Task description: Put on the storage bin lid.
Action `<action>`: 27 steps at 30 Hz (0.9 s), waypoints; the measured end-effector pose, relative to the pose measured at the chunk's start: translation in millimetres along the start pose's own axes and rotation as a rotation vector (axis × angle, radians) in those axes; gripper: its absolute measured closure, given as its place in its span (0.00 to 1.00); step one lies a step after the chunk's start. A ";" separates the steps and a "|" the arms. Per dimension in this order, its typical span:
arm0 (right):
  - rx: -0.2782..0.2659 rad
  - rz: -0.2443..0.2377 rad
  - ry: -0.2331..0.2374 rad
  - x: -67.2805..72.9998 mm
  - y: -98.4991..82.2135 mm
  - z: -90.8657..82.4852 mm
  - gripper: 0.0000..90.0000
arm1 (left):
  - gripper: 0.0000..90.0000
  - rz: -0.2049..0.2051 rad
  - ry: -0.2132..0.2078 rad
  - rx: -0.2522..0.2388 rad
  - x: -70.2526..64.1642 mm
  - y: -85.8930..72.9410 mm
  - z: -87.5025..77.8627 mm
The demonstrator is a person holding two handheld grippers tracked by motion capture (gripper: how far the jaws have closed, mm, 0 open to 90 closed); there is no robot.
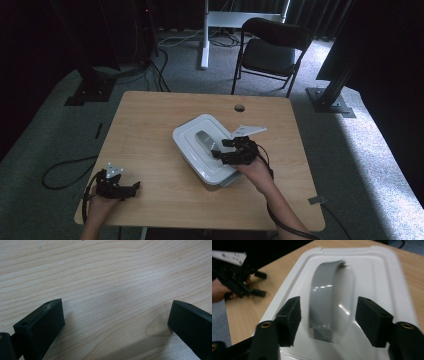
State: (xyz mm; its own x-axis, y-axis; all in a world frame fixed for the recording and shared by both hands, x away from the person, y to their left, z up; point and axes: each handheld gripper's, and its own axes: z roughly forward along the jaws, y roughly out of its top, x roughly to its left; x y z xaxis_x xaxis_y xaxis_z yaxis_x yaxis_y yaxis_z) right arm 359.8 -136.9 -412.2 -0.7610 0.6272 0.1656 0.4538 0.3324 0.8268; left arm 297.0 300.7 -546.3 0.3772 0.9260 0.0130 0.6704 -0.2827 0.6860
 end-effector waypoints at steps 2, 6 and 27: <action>-0.017 0.010 -0.036 -5.9 -1.0 -5.3 0.27 | 0.01 0.000 0.002 0.001 -1.7 0.8 0.7; -0.022 0.034 -0.047 -16.5 -3.1 -13.4 0.17 | 0.01 0.004 -0.001 0.004 -3.9 2.0 1.3; -0.091 0.136 -0.366 -104.2 -43.5 -35.8 0.15 | 0.01 0.040 -0.051 -0.026 -34.8 22.6 7.3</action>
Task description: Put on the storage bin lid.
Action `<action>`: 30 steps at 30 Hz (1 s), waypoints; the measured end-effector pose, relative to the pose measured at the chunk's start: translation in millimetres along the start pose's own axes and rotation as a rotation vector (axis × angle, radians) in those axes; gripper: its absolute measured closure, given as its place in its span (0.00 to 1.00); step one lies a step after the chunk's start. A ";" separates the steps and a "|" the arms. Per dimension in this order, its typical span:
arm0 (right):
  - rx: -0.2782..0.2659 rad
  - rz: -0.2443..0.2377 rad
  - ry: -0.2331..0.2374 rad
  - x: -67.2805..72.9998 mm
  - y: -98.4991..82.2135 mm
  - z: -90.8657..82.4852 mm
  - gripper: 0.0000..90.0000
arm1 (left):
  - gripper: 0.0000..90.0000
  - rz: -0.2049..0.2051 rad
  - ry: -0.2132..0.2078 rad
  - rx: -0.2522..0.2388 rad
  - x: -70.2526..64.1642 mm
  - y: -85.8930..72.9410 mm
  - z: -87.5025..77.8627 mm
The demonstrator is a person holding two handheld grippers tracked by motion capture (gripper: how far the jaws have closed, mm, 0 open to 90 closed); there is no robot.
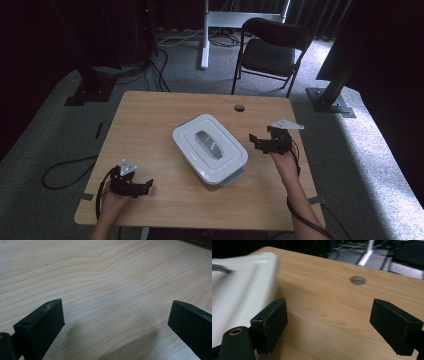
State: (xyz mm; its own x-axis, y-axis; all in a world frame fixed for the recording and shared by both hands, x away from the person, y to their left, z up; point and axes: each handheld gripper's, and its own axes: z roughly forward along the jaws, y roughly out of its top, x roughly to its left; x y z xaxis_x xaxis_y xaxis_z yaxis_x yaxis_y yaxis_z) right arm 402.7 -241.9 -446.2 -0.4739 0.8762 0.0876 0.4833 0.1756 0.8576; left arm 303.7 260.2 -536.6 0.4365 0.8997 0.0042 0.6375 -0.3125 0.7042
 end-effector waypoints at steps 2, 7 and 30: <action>0.014 0.019 -0.009 -7.9 -6.9 5.7 0.15 | 0.01 0.015 -0.003 0.005 -4.4 1.3 1.3; 0.067 0.040 -0.028 -20.4 -23.2 20.2 0.15 | 0.01 0.022 -0.010 -0.005 -17.0 10.2 6.3; 0.152 0.028 0.081 1.0 -53.1 67.1 0.15 | 0.01 0.083 0.009 0.006 -66.2 57.7 38.6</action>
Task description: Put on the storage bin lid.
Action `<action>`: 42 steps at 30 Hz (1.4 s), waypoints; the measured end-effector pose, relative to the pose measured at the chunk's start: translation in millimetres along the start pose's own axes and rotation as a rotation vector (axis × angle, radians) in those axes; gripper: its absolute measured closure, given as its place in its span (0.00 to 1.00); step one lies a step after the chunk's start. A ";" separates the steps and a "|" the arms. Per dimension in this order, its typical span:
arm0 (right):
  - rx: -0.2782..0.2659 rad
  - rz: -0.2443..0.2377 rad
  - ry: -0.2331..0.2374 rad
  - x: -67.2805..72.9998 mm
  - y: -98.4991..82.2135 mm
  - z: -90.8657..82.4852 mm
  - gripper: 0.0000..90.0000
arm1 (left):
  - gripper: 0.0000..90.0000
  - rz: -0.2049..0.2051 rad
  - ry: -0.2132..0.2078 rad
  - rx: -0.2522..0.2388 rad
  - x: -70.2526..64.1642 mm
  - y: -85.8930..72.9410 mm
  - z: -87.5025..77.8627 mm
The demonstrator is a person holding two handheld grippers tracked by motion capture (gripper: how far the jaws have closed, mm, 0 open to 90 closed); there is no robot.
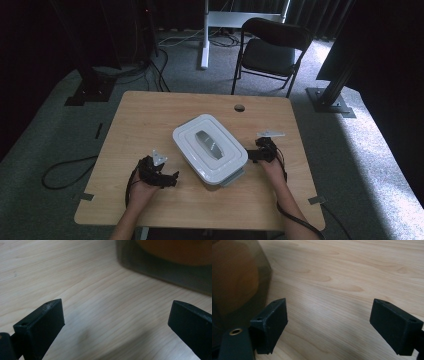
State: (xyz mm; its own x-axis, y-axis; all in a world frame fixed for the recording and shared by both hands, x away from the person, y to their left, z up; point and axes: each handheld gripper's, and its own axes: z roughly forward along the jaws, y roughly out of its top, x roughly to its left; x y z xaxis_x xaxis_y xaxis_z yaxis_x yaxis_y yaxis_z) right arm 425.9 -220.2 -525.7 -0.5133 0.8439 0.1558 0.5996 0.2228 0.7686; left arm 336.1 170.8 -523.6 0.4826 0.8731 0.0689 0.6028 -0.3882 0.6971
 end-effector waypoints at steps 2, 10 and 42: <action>0.010 0.000 0.013 1.4 -0.4 2.0 0.15 | 0.01 -0.003 -0.005 -0.001 -2.4 3.5 2.0; 0.038 -0.017 0.050 6.2 -1.3 7.9 0.15 | 0.01 -0.006 -0.011 0.000 -9.5 13.3 9.2; 0.026 -0.135 0.157 36.0 -17.8 -23.8 0.20 | 0.01 0.060 -0.035 0.008 -22.1 26.9 11.8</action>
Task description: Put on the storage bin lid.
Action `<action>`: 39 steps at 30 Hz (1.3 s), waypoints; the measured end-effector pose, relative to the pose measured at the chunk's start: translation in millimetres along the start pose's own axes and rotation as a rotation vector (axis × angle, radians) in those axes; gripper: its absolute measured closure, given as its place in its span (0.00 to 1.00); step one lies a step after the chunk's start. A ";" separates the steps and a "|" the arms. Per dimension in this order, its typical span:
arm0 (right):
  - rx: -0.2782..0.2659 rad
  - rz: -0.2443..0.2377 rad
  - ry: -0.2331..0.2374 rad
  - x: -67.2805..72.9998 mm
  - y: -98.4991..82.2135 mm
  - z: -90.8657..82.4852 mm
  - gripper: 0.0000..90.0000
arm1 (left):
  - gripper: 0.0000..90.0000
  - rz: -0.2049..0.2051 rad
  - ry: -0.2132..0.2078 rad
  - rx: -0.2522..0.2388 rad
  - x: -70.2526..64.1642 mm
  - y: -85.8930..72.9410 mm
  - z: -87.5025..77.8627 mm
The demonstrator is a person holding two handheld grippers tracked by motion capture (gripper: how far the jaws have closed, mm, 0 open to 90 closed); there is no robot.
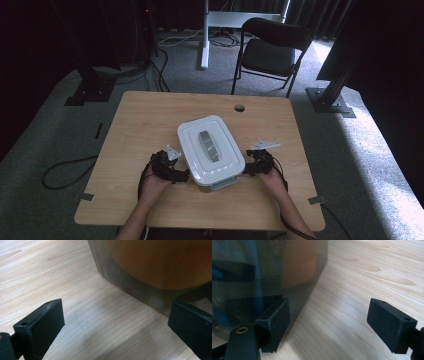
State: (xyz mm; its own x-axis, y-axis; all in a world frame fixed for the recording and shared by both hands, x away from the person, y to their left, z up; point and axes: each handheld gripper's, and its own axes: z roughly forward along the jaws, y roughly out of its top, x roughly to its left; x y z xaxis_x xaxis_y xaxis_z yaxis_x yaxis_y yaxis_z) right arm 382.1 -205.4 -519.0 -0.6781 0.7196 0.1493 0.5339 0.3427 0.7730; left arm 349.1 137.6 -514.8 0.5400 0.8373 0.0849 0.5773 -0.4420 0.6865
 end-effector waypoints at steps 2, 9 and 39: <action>-0.008 0.011 0.019 -0.3 -1.7 -3.3 0.20 | 0.01 0.006 -0.001 0.002 -0.2 1.1 0.4; -0.017 0.026 0.049 0.2 -6.6 -10.8 0.21 | 0.01 0.042 -0.017 0.012 -1.5 5.7 2.0; -0.062 -0.001 0.022 14.2 -21.4 -20.0 0.16 | 0.01 0.007 -0.035 0.000 12.3 6.7 4.4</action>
State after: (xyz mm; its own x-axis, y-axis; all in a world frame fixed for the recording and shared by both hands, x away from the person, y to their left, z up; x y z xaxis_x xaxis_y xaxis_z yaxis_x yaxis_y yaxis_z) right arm 351.0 -214.6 -521.1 -0.6898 0.7058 0.1610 0.5012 0.3051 0.8098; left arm 362.3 143.5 -512.4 0.5650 0.8226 0.0646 0.5737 -0.4479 0.6858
